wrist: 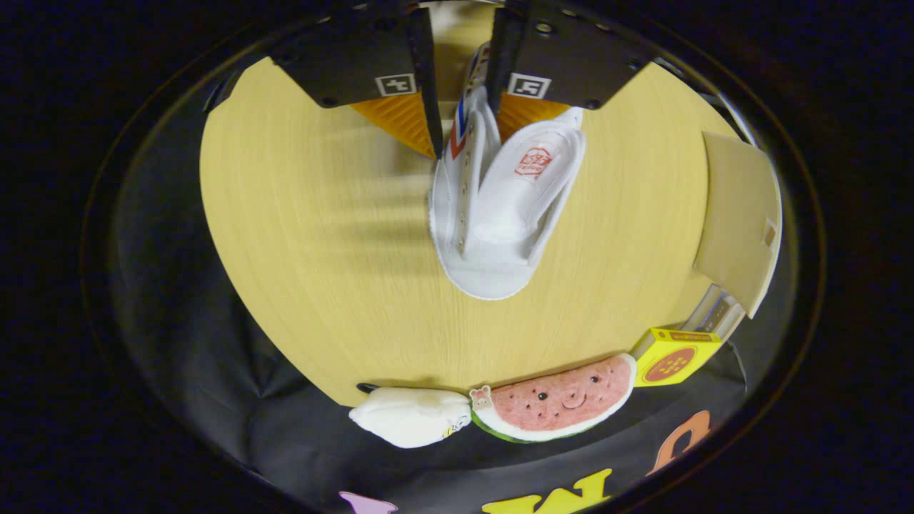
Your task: Open the storage box then place both shoes into the box .Put the left shoe in first, then the right shoe, with the right side of both shoes facing outward in a uniform manner.
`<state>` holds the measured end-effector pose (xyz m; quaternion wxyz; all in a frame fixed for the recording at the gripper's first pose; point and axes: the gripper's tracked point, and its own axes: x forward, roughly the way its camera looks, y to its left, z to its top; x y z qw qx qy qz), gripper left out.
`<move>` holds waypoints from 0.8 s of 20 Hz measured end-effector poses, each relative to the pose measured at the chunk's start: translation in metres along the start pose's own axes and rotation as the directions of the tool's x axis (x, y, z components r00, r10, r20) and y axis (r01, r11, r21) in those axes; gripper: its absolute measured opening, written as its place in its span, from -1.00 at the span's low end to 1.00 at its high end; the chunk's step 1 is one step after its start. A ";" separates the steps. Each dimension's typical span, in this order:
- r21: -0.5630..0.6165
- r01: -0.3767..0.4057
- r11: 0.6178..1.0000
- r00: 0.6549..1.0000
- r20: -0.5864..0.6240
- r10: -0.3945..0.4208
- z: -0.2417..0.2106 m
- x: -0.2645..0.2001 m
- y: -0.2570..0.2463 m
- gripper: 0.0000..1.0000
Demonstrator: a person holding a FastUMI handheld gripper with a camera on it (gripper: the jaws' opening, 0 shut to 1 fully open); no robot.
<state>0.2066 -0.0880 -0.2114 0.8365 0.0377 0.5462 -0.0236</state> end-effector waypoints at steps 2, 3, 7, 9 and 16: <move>0.002 0.004 1.000 1.000 -0.011 -0.004 -0.001 -0.002 0.001 -0.59; 0.009 0.038 0.999 0.999 -0.015 -0.038 -0.002 0.001 -0.007 -0.59; 0.088 -0.019 0.996 0.998 -0.052 0.024 -0.004 -0.003 -0.007 -0.99; 0.140 -0.043 0.989 0.996 -0.076 0.054 -0.010 -0.010 -0.009 -0.99; 0.231 -0.174 0.957 0.978 -0.074 0.196 -0.017 -0.055 0.031 -1.00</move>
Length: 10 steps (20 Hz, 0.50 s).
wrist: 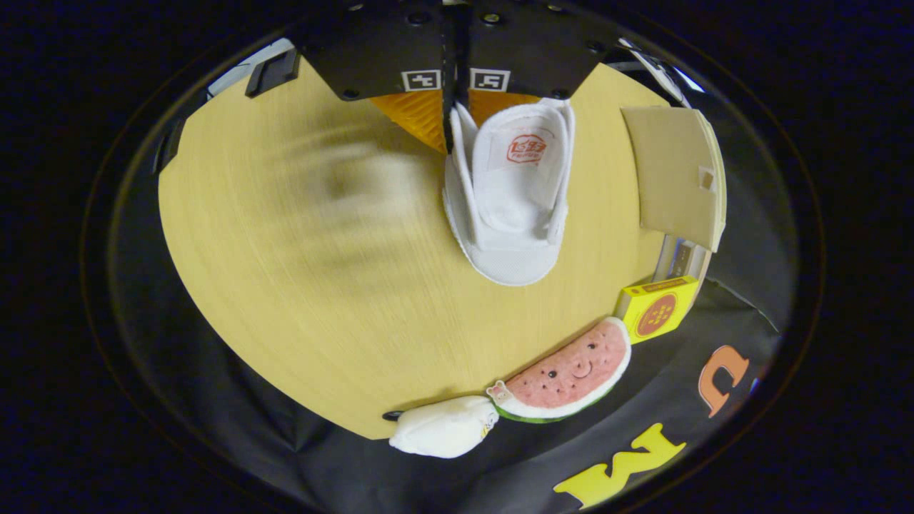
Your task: Open the storage box then place both shoes into the box .Put the left shoe in first, then the right shoe, with the right side of both shoes facing outward in a uniform manner.
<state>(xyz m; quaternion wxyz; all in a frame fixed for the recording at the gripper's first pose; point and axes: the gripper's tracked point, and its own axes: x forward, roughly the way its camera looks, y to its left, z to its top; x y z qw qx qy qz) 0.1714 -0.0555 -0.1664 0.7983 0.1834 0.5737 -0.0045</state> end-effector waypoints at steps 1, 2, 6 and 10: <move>-0.008 -0.011 1.000 1.000 0.006 0.012 -0.003 -0.008 0.011 -1.00; -0.015 -0.023 1.000 1.000 0.003 0.023 -0.007 -0.015 0.022 -1.00; -0.076 -0.012 0.997 1.000 0.028 0.014 -0.010 -0.045 0.062 -1.00; -0.133 -0.010 0.991 0.996 0.085 0.021 -0.012 -0.068 0.113 -1.00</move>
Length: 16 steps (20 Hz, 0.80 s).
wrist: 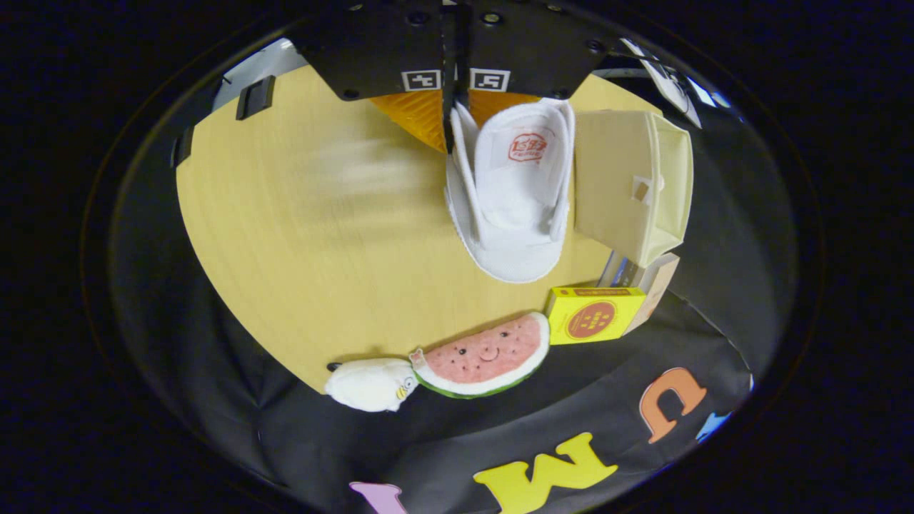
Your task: Open the storage box then place both shoes into the box .Put the left shoe in first, then the right shoe, with the right side of both shoes facing outward in a uniform manner.
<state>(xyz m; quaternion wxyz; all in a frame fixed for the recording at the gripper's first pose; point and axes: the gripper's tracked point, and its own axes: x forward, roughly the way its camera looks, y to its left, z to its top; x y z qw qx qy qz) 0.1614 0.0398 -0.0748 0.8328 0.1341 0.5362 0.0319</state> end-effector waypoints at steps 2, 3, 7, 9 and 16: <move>-0.027 -0.017 0.999 1.000 0.004 0.018 0.000 -0.005 0.032 -1.00; -0.039 -0.030 0.999 1.000 0.000 0.030 -0.001 -0.007 0.048 -1.00; -0.073 -0.088 0.993 0.996 -0.026 0.086 -0.002 -0.013 0.111 -1.00; -0.084 -0.120 0.989 0.992 -0.057 0.115 -0.005 -0.013 0.142 -1.00; -0.127 -0.113 0.985 0.994 -0.006 0.113 0.007 0.000 0.234 -1.00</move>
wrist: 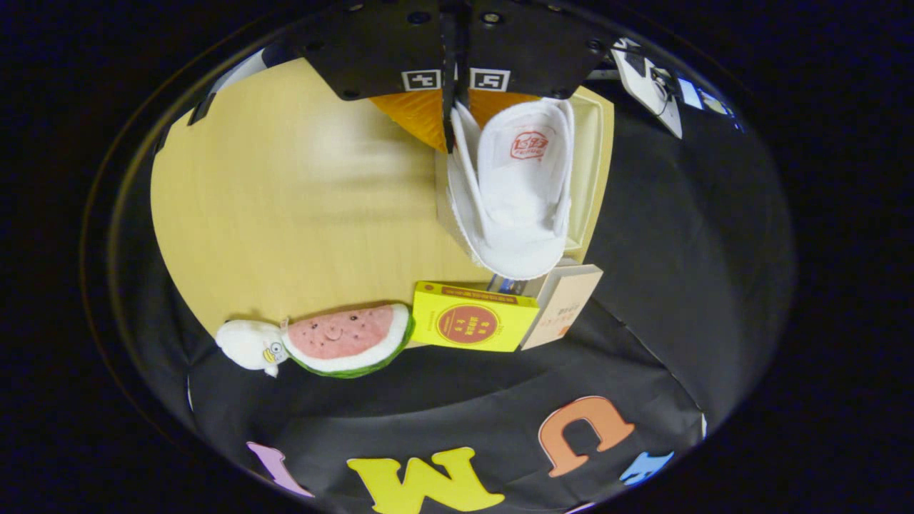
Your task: Open the storage box then place both shoes into the box .Put the left shoe in first, then the right shoe, with the right side of both shoes facing outward in a uniform manner.
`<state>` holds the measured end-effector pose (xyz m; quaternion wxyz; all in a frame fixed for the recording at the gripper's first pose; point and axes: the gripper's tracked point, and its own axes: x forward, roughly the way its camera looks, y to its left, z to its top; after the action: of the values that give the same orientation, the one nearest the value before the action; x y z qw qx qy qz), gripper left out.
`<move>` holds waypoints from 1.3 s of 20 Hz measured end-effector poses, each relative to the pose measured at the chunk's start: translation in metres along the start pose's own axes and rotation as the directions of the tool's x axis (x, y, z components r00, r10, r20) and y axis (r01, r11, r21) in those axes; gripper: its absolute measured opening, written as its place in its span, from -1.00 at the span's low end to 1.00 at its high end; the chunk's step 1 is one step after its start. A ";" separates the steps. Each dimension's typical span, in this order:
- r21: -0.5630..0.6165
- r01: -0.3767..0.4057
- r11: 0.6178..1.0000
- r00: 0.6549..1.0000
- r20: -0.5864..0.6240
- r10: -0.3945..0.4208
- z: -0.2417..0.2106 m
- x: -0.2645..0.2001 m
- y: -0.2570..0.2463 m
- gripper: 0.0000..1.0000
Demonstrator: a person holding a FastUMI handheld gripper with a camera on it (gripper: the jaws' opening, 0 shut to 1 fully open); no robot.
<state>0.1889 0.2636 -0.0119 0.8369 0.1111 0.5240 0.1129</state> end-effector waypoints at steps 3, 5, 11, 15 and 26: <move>-0.027 -0.008 1.000 1.000 0.004 0.008 -0.003 0.030 0.040 -1.00; -0.020 -0.010 1.000 1.000 0.013 0.010 -0.004 0.048 0.055 -1.00; -0.068 0.157 0.985 0.985 0.078 -0.152 -0.011 0.082 0.036 -1.00; -0.115 0.231 0.966 0.963 0.166 -0.211 -0.018 0.078 0.031 -0.97; -0.180 0.225 0.958 0.926 0.346 -0.152 -0.015 0.052 0.041 -0.49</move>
<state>0.1948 0.3194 -0.0503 0.9265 -0.0146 0.3699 0.0679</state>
